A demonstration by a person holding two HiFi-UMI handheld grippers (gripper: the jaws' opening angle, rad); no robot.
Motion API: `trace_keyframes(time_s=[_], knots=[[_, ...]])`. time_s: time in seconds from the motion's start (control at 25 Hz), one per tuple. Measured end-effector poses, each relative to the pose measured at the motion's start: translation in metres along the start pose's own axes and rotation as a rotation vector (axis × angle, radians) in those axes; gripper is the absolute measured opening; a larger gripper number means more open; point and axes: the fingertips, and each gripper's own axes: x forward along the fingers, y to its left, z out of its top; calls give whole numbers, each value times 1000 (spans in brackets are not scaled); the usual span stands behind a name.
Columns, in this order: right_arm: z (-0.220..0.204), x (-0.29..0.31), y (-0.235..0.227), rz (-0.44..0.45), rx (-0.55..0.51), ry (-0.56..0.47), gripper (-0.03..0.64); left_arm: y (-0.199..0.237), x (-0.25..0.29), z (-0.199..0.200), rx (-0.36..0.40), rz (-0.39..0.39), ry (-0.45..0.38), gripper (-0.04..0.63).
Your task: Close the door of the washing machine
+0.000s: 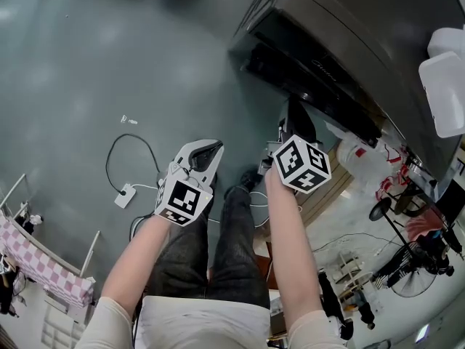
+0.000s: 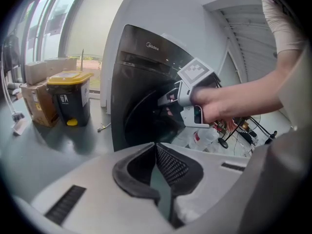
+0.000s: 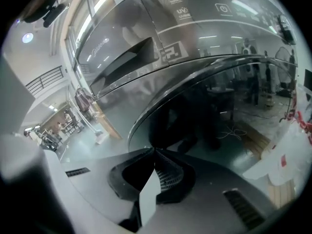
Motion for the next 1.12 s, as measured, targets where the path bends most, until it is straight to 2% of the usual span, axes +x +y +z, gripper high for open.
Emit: trace_keyframes(time_s=[0.28,0.48,0.64,0.88,1.0,1.12], knots=[[3,6,-3,11,-5,-21,29,7,-11,-6,25,-1,14,12],[2,10,-2,32,-1,18,29,17,-24,-13,28,16,20,12],[8,-1,5,81,-101,39,31,14,-34,-7,27,32,18,12],[45,-77,49,166,-272,23,32,-18,-71,43,51,-1,-29,12],[66,-124,72,212,-329,14,32,-42,-99,84,100,-30,-51,12],[86,-176,93,247,-386,1,32,-62,-132,122,151,-26,-79,12]])
